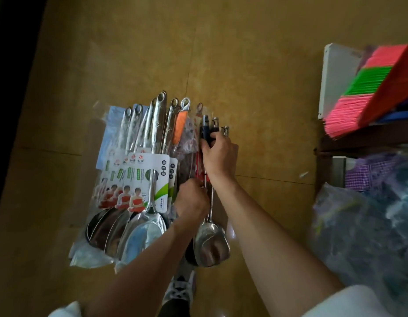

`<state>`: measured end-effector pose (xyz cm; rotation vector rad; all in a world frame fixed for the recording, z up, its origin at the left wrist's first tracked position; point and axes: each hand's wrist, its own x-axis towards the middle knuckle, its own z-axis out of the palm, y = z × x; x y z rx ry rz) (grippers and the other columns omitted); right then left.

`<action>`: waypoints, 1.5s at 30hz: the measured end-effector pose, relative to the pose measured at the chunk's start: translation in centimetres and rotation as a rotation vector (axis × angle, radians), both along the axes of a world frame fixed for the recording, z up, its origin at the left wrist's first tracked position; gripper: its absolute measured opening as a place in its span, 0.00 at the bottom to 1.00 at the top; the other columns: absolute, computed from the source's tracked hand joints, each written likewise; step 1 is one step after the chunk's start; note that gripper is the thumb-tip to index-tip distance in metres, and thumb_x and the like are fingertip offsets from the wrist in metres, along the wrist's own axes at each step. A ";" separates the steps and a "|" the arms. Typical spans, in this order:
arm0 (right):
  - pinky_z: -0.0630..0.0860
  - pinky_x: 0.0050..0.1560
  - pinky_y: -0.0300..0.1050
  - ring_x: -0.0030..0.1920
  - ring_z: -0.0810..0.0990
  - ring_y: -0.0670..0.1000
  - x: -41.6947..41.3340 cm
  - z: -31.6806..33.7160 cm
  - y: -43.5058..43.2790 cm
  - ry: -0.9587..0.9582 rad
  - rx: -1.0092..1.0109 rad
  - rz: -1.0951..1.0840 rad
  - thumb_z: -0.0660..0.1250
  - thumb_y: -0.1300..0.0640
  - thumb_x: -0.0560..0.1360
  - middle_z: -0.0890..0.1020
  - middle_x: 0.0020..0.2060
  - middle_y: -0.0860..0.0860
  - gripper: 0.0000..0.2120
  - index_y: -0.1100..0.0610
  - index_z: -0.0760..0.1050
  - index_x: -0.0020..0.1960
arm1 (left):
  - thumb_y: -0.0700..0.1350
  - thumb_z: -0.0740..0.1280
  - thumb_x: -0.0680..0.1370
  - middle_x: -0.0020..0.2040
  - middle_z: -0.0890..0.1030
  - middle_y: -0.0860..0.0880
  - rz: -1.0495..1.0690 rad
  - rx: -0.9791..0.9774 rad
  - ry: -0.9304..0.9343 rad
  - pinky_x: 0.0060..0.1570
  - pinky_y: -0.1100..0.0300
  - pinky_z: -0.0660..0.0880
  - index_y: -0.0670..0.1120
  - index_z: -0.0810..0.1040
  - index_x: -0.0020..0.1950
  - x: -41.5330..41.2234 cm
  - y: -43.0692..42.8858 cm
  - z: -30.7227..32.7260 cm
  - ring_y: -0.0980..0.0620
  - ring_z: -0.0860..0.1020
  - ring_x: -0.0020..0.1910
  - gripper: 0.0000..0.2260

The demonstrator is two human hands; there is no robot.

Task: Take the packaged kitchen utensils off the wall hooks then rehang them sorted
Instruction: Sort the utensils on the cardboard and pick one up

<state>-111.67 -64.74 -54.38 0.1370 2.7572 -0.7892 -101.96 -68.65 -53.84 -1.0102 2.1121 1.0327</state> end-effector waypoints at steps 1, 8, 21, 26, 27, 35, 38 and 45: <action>0.60 0.42 0.36 0.54 0.79 0.53 0.1 0.0 0.3 -0.016 0.005 0.007 0.67 0.50 0.80 0.82 0.53 0.52 0.15 0.57 0.78 0.62 | 0.48 0.62 0.78 0.44 0.84 0.43 0.011 0.001 0.000 0.44 0.50 0.81 0.44 0.82 0.48 -0.1 0.0 0.1 0.41 0.82 0.44 0.11; 0.66 0.41 0.42 0.53 0.77 0.52 1.0 -0.5 1.7 -0.101 -0.028 -0.025 0.69 0.50 0.78 0.81 0.50 0.53 0.15 0.57 0.76 0.60 | 0.46 0.62 0.78 0.39 0.83 0.43 0.027 0.050 0.045 0.35 0.55 0.75 0.42 0.81 0.43 0.2 -0.7 0.8 0.41 0.81 0.39 0.11; 0.71 0.62 0.53 0.60 0.78 0.57 4.1 8.1 4.9 0.017 0.011 -0.090 0.61 0.46 0.82 0.81 0.59 0.56 0.22 0.60 0.73 0.67 | 0.49 0.63 0.82 0.47 0.84 0.47 -0.117 -0.001 0.226 0.38 0.56 0.81 0.46 0.78 0.62 0.6 -3.2 9.4 0.53 0.82 0.37 0.13; 0.66 0.71 0.60 0.69 0.73 0.58 5.1 19.1 6.9 0.176 0.083 -0.105 0.56 0.40 0.82 0.76 0.68 0.58 0.29 0.59 0.68 0.73 | 0.58 0.58 0.82 0.72 0.71 0.47 -0.290 -0.051 0.427 0.64 0.50 0.72 0.51 0.63 0.76 -0.7 -4.5 20.9 0.49 0.73 0.65 0.24; 0.66 0.70 0.60 0.69 0.72 0.59 5.4 21.8 7.1 0.216 0.078 -0.115 0.55 0.39 0.81 0.75 0.68 0.59 0.30 0.59 0.68 0.73 | 0.60 0.55 0.81 0.75 0.67 0.47 -0.353 -0.098 0.466 0.70 0.46 0.66 0.52 0.60 0.78 -0.8 -4.7 23.4 0.47 0.68 0.71 0.27; 0.60 0.75 0.58 0.76 0.63 0.56 11.2 43.4 6.5 0.472 0.041 -0.161 0.51 0.35 0.80 0.68 0.75 0.56 0.33 0.56 0.62 0.78 | 0.68 0.50 0.79 0.80 0.55 0.45 -0.638 -0.274 0.800 0.75 0.45 0.56 0.51 0.54 0.80 2.4 -6.9 44.8 0.44 0.54 0.78 0.34; 0.60 0.75 0.59 0.76 0.64 0.56 15.0 50.0 6.2 0.594 0.043 -0.187 0.51 0.36 0.81 0.68 0.74 0.57 0.33 0.57 0.63 0.77 | 0.67 0.50 0.79 0.79 0.56 0.43 -0.738 -0.351 0.924 0.74 0.42 0.57 0.49 0.55 0.80 5.0 -7.6 51.2 0.43 0.55 0.78 0.34; 0.58 0.76 0.59 0.77 0.61 0.56 24.7 60.8 8.2 0.707 0.146 -0.251 0.51 0.35 0.81 0.65 0.77 0.56 0.33 0.55 0.60 0.78 | 0.67 0.52 0.79 0.78 0.59 0.40 -0.971 -0.525 1.132 0.74 0.38 0.57 0.47 0.58 0.79 11.1 -7.0 61.8 0.40 0.59 0.76 0.34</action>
